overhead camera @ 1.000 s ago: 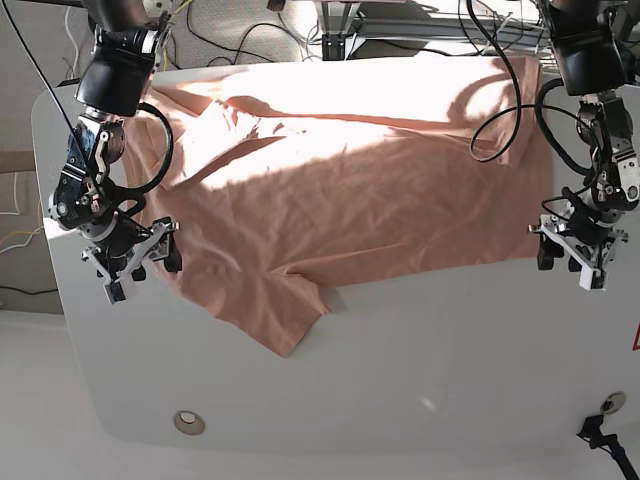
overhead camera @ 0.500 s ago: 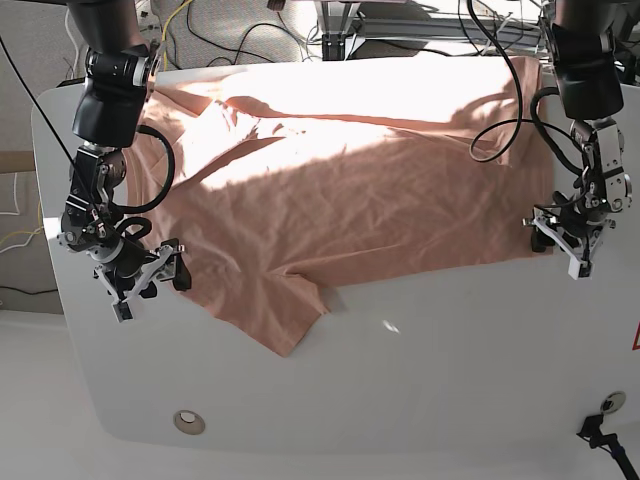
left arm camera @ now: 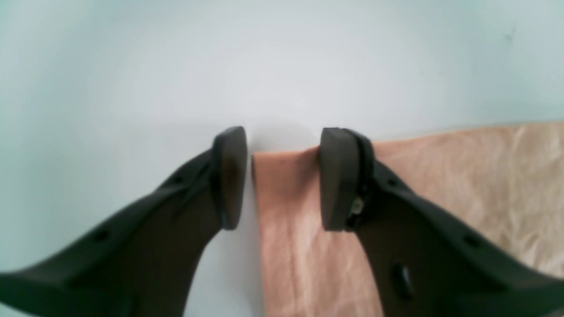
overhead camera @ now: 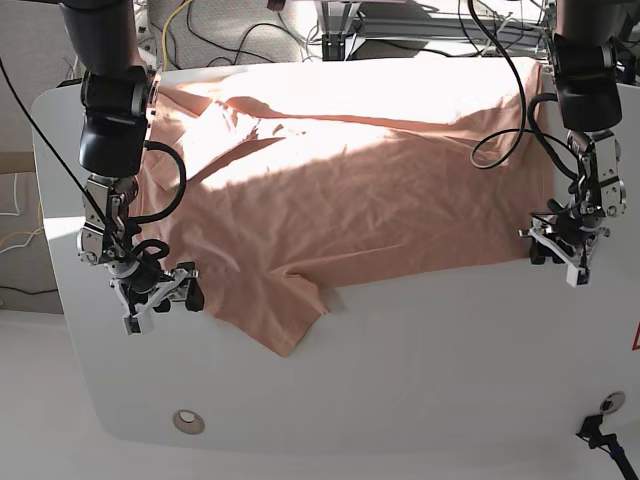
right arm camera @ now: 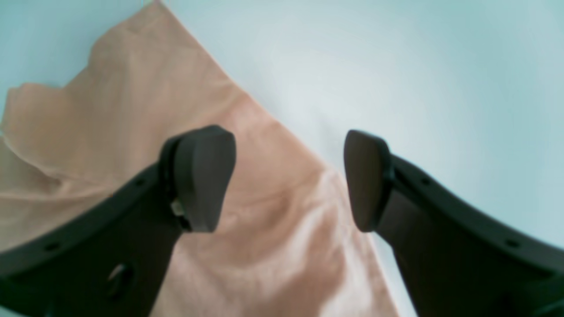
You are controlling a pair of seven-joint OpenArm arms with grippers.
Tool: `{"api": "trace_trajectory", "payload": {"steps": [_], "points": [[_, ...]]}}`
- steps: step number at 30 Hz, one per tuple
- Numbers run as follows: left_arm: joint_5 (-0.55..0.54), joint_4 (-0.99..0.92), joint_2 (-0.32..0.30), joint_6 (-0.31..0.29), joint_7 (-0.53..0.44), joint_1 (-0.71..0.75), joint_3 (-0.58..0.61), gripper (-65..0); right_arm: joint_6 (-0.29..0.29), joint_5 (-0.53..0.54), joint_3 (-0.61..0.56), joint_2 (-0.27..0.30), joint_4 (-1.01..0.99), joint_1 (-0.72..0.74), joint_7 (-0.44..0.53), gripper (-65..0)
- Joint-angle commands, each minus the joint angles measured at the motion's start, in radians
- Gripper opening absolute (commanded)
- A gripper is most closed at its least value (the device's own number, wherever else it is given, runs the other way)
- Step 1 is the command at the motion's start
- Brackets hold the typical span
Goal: Fold the T-shirt properly
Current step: 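Grasp the hem corners of the shirt with both grippers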
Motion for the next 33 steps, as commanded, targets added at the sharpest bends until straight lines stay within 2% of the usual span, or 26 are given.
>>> {"api": "trace_trajectory", "payload": {"steps": [1, 4, 6, 9, 15, 27, 30, 32, 33], "points": [[0.011, 0.001, -0.005, -0.005, 0.06, -0.004, 0.001, -41.6, -0.019, 0.014, -0.045, 0.015, -0.077, 0.07, 0.076, -24.0], [0.011, 0.004, -0.007, -0.007, 0.062, -0.001, 0.001, -41.9, -0.045, 0.017, -0.094, 0.012, -0.209, 0.139, 0.154, -24.0], [0.011, 0.039, -0.007, -0.034, 0.062, 0.027, 0.001, -42.0, -0.063, 0.016, -0.099, -0.008, -0.281, 0.165, 0.211, -24.0], [0.011, 0.094, -0.007, -0.054, 0.094, 0.051, 0.001, -42.0, -0.071, 0.016, -0.099, -0.02, -0.315, 0.177, 0.246, -24.0], [0.011, 0.168, -0.007, -0.054, 0.125, 0.068, 0.0, -42.0, -0.071, 0.014, -0.1, -0.055, -0.315, 0.162, 0.247, -24.0], [0.011, 0.168, -0.013, -0.054, 0.125, 0.07, 0.0, -42.0, -0.062, 0.014, -0.102, -0.103, -0.315, 0.108, 0.246, -24.3], [0.011, 0.168, -0.013, -0.054, 0.125, 0.07, 0.0, -42.0, -0.062, -0.03, -0.102, -0.106, -0.31, 0.105, 0.246, -24.4], [0.011, 0.168, -0.013, -0.054, 0.125, 0.07, 0.0, -42.0, -0.062, -0.069, -0.1, -0.121, -0.309, 0.103, 0.249, -26.3], [0.011, 0.168, -0.013, -0.054, 0.125, 0.07, 0.0, -42.0, -0.062, -0.078, -0.1, -0.121, -0.309, 0.103, 0.249, -29.5]]}}
